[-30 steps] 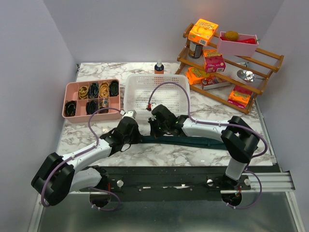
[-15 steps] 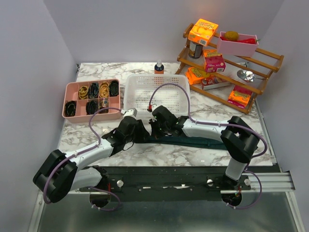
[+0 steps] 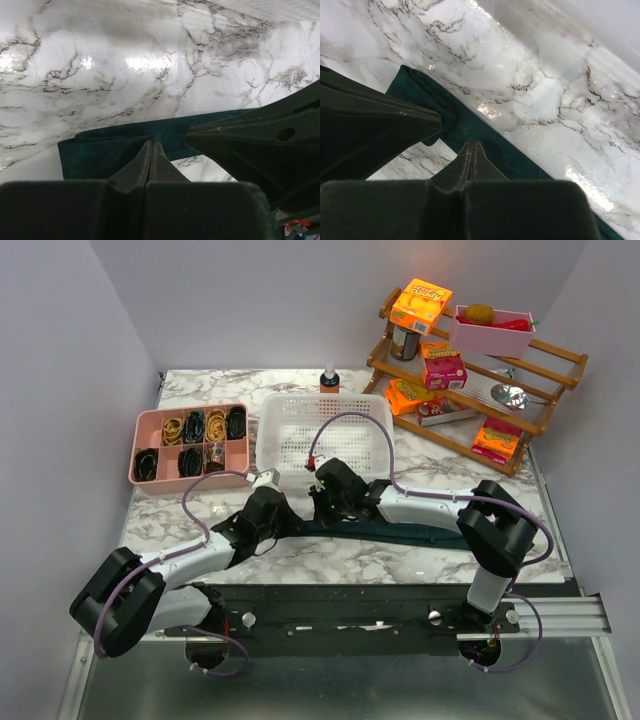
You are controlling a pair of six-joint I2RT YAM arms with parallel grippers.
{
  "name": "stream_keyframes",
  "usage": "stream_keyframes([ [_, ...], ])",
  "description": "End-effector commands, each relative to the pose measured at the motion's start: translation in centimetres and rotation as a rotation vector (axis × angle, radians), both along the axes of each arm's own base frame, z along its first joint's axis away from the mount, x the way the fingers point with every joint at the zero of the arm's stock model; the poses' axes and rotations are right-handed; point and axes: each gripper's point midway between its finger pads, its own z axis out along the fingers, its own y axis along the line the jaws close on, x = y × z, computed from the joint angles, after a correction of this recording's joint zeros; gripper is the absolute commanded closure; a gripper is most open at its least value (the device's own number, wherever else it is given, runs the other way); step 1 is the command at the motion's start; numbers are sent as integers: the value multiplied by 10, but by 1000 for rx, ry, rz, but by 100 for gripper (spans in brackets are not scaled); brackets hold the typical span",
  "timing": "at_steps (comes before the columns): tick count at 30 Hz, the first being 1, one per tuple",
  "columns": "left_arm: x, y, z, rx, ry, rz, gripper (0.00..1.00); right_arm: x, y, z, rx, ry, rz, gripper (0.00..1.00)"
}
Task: Roll the ties
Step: Roll the tie at the center of the board.
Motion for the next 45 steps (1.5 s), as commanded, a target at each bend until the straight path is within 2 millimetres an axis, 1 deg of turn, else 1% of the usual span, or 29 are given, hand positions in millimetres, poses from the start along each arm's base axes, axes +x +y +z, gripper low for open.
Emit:
stream_keyframes([
  [1, 0, -2, -12, -2, 18, 4, 100, 5, 0, 0, 0, -10, -19, 99],
  [7, -3, -2, -32, 12, 58, 7, 100, 1, -2, -8, -12, 4, -16, 99],
  [10, -5, -3, -33, 10, 59, 7, 100, 1, -2, -9, -7, 9, -13, 99],
  [12, -2, -1, -29, 6, 44, 18, 100, 0, -1, -7, -1, 9, -7, 99],
  [15, 2, 1, -16, 8, 4, 30, 100, -1, 1, -1, 14, 1, 7, 99],
  [16, 4, 2, -7, 9, -10, 34, 100, 0, 3, 6, 27, -10, 10, 99],
  [17, 4, 2, -3, 9, -16, 33, 98, 1, 3, 7, 29, -10, 7, 99],
  [18, 6, 4, 1, 13, -27, 41, 88, 1, 5, 11, 34, -13, 18, 99],
  [19, 7, 5, 9, 11, -38, 42, 82, 0, 6, 13, 39, -13, 28, 99],
  [20, 7, 6, 13, 16, -49, 42, 78, 0, 7, 15, 47, -15, 32, 99],
  [21, 8, 8, 15, 24, -55, 50, 71, -1, 10, 18, 56, -16, 42, 99],
  [23, 9, 14, 23, 49, -69, 59, 69, -1, 12, 21, 65, -14, 49, 99],
  [24, 9, 17, 24, 61, -68, 69, 61, -2, 14, 22, 73, -12, 61, 99],
  [25, 8, 23, 25, 79, -62, 82, 60, -2, 16, 25, 81, -14, 67, 99],
  [27, 9, 29, 26, 88, -59, 103, 53, -4, 20, 30, 97, -16, 85, 99],
  [29, 5, 36, 23, 93, -45, 115, 47, -6, 23, 34, 106, -19, 96, 99],
  [30, 5, 38, 22, 87, -38, 120, 47, -8, 24, 37, 114, -19, 101, 99],
  [31, 5, 45, 18, 82, -26, 141, 42, -9, 26, 38, 119, -20, 106, 99],
  [33, 4, 49, 15, 59, -7, 145, 40, -13, 29, 42, 130, -17, 119, 99],
  [34, 5, 56, 12, 47, -4, 167, 40, -14, 29, 44, 135, -21, 124, 99],
  [36, 3, 57, 10, 14, 8, 162, 40, -18, 33, 45, 147, -18, 136, 99],
  [38, 5, 66, 5, -18, 10, 188, 39, -23, 37, 40, 141, -8, 149, 99],
  [39, 1, 64, 3, -45, 26, 167, 39, -23, 39, 37, 137, -3, 153, 99],
  [40, 3, 64, 3, -66, 12, 167, 39, -23, 40, 34, 132, 3, 158, 99],
  [41, 4, 66, 2, -80, 8, 173, 39, -25, 41, 24, 116, 17, 159, 99],
  [43, 3, 61, 3, -119, -8, 149, 39, -21, 42, 18, 101, 12, 150, 99],
  [44, 2, 60, 3, -131, -10, 143, 39, -18, 41, 9, 78, 14, 141, 99],
  [45, 2, 59, 3, -141, -13, 142, 39, -14, 40, 7, 63, 2, 129, 99],
])
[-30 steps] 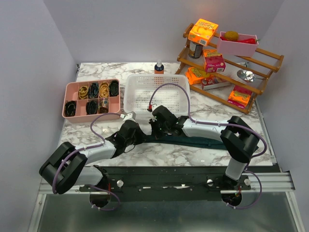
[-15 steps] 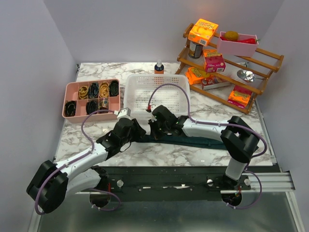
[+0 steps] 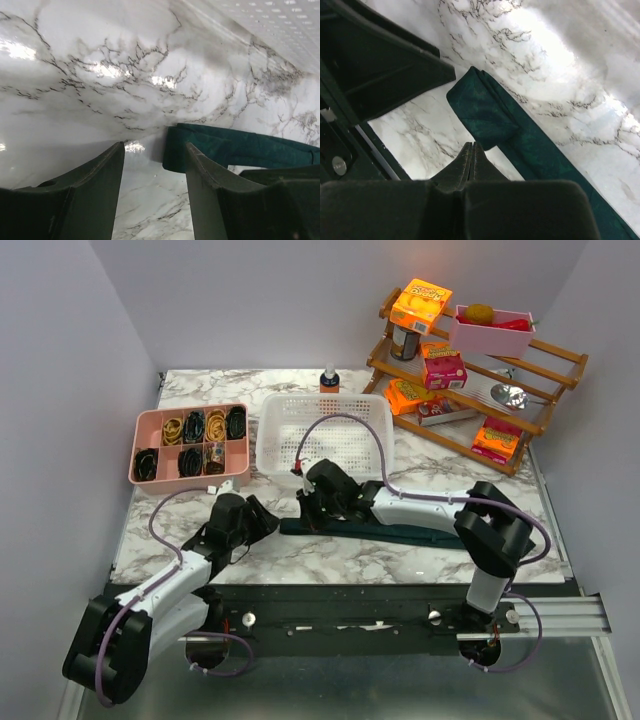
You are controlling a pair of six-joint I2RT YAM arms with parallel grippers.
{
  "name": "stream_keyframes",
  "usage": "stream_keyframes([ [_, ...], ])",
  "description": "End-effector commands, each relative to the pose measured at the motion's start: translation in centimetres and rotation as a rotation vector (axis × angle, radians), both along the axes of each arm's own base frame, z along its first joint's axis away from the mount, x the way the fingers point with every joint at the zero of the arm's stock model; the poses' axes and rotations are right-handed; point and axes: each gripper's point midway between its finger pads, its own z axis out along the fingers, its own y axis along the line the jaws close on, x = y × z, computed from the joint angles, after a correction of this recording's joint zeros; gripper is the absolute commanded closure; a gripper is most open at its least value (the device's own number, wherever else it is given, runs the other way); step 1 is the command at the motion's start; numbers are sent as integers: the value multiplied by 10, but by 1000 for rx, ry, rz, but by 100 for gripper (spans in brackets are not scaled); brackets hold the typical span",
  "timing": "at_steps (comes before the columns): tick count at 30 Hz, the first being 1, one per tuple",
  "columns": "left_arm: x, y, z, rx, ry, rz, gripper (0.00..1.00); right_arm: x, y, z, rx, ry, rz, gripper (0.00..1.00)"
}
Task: Roll the ties
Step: Roll the tie at the center of the board.
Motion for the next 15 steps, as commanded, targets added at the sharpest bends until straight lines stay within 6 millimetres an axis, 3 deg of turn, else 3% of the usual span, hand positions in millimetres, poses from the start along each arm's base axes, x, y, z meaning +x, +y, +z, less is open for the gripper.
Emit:
stream_keyframes([
  [1, 0, -19, 13, -121, -73, -77, 40, 11, 7, -13, -38, -32, -3, 99],
  [9, -7, -24, 4, -171, -70, -94, 41, 27, 3, -29, -120, -67, -51, 99],
  [15, -5, -29, 0, -199, -80, -107, 42, 27, 1, -38, -146, -61, -45, 99],
])
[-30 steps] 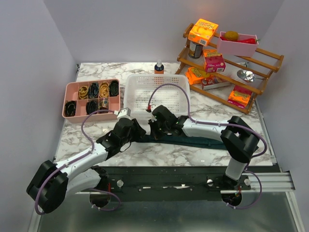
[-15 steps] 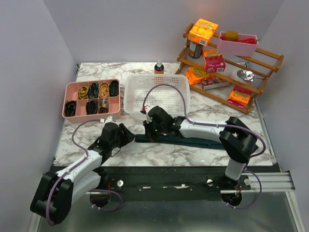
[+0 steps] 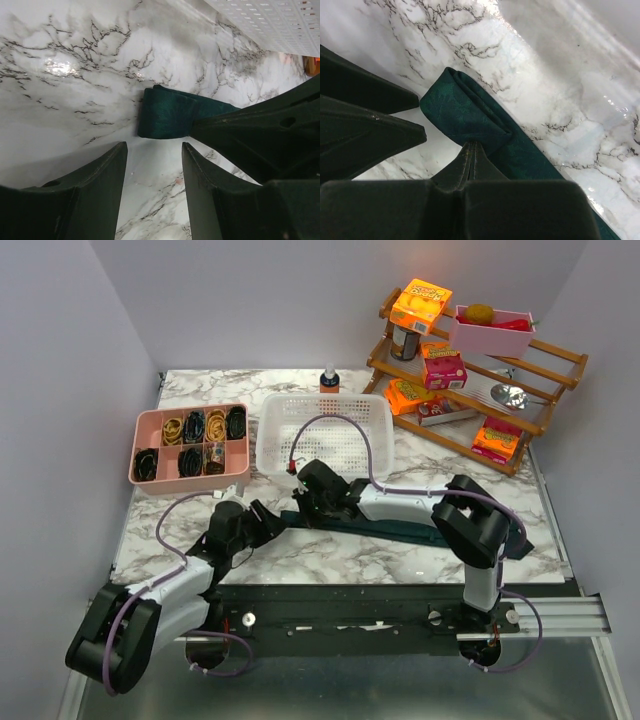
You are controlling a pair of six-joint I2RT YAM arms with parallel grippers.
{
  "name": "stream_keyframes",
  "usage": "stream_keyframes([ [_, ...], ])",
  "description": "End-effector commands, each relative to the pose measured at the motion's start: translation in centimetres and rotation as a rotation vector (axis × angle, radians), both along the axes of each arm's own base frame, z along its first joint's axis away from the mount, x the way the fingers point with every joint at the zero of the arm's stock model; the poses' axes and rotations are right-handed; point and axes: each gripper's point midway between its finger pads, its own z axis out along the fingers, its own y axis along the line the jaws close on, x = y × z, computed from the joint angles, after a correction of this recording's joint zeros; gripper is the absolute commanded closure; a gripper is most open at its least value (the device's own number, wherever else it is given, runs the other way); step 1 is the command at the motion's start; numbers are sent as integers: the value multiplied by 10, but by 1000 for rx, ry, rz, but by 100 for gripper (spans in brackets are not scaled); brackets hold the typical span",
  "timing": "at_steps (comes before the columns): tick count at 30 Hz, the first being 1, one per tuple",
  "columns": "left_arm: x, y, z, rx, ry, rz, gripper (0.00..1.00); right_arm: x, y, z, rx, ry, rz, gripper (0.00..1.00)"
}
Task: Roll the ties
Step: Roll the tie at the center of the board.
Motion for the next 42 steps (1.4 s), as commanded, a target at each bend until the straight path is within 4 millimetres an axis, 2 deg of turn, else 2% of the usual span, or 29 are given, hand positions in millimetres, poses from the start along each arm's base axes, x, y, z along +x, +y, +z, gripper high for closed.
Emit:
stream_keyframes([
  [1, 4, -7, 4, -47, -34, -23, 42, 4, -4, -3, -41, -26, -4, 99],
  [5, 10, -7, 8, -35, -53, -16, 42, 4, -4, 18, -8, -57, 1, 99],
  [9, 14, -2, 8, 6, -55, -6, 42, 7, -3, 54, 51, -109, -3, 99],
  [12, 15, -1, 6, 20, -54, -4, 42, 9, -1, 65, 69, -128, 1, 99],
  [15, 16, -1, 4, 20, -56, 0, 42, 17, -1, 59, 42, -142, -17, 99],
  [23, 24, -5, 13, 1, -98, -15, 42, 17, 1, 8, -52, -85, -9, 99],
  [31, 28, -12, 20, -21, -137, -47, 42, 29, -9, -10, -126, -125, -35, 99],
  [38, 31, -16, 10, -22, -109, -66, 42, 27, -9, -22, -145, -104, -26, 99],
  [42, 35, -17, 4, -21, -104, -63, 45, 26, -11, -25, -143, -88, -21, 99],
])
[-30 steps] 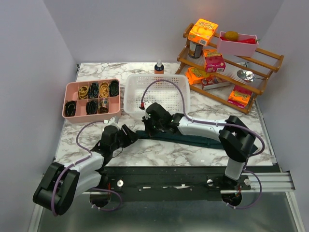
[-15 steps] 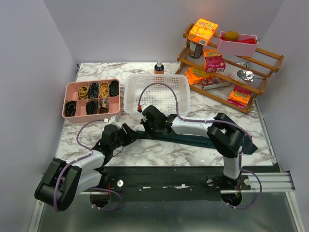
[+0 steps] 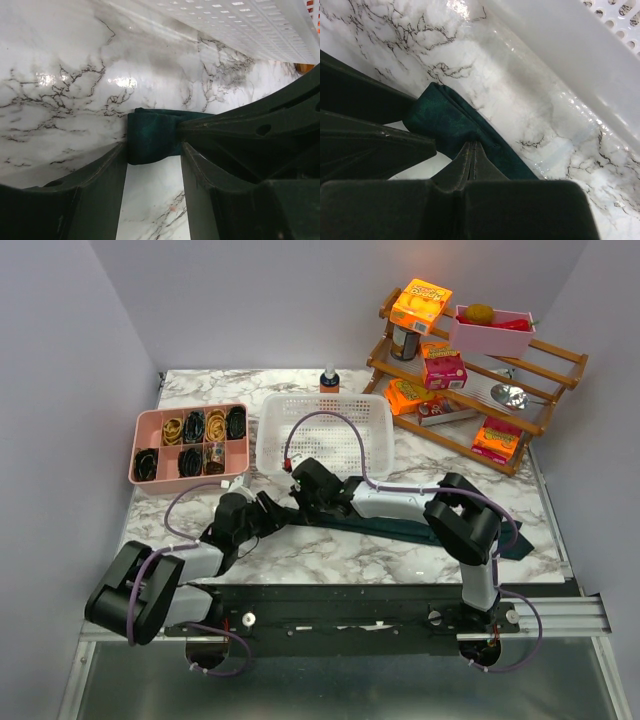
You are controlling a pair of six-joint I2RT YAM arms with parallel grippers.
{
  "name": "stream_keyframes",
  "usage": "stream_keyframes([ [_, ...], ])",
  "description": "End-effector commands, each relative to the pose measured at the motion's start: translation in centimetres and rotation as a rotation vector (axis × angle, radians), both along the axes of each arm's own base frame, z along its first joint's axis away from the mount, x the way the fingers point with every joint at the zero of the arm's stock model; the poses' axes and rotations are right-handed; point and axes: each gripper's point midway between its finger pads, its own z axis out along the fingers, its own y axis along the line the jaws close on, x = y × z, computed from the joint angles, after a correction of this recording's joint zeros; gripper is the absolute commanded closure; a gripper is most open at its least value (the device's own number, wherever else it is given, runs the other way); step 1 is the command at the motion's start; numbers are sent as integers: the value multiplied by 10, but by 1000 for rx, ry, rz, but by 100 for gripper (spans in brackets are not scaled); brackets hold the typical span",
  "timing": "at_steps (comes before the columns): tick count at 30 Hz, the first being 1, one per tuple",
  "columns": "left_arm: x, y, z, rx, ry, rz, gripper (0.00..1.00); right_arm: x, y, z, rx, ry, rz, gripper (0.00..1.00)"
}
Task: Roll the ties
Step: Roll the tie at the center of the board.
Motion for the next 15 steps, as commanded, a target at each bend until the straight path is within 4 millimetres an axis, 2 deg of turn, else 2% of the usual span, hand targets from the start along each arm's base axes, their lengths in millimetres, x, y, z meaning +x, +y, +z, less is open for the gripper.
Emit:
stream_keyframes([
  [1, 11, -4, 3, -11, -41, -15, 45, 0, -7, -19, -49, 19, 7, 99],
  [11, 16, -5, 5, -26, -77, -20, 66, 3, -10, -19, -25, 49, 9, 99],
  [14, 16, -2, 7, -5, -85, -8, 78, 3, -9, -16, -18, 47, 12, 99],
  [15, 16, -1, 7, 2, -86, -8, 85, 3, -9, -15, -15, 48, 12, 99],
])
